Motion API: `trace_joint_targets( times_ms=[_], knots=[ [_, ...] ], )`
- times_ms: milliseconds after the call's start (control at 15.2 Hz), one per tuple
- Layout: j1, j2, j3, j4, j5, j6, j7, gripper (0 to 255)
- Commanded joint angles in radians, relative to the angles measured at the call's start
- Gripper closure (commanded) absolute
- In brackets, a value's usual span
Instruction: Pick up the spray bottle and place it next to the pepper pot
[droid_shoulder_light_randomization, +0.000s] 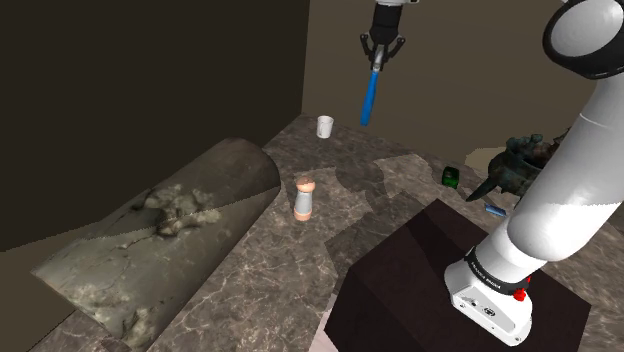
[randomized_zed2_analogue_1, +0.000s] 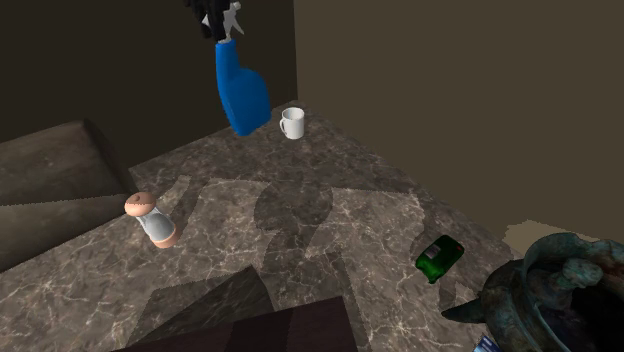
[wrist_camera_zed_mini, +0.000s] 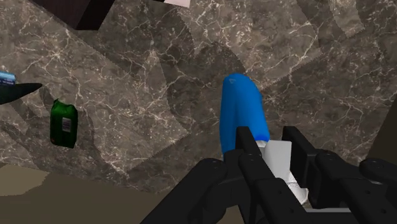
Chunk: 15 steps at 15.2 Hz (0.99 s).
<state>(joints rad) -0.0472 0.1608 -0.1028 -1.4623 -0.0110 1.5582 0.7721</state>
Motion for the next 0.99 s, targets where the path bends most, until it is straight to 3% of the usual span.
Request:
trace_joint_targets(
  times_ms=[0, 528, 924],
  knots=[
    [0.025, -0.004, 0.018, -0.001, -0.001, -0.003, 0.044, 255],
    [0.121, 0.063, 0.084, 0.092, 0.001, -0.032, 0.206, 255],
    [0.121, 0.046, 0.084, -0.013, 0.001, 0.056, 0.207, 255]
  ],
)
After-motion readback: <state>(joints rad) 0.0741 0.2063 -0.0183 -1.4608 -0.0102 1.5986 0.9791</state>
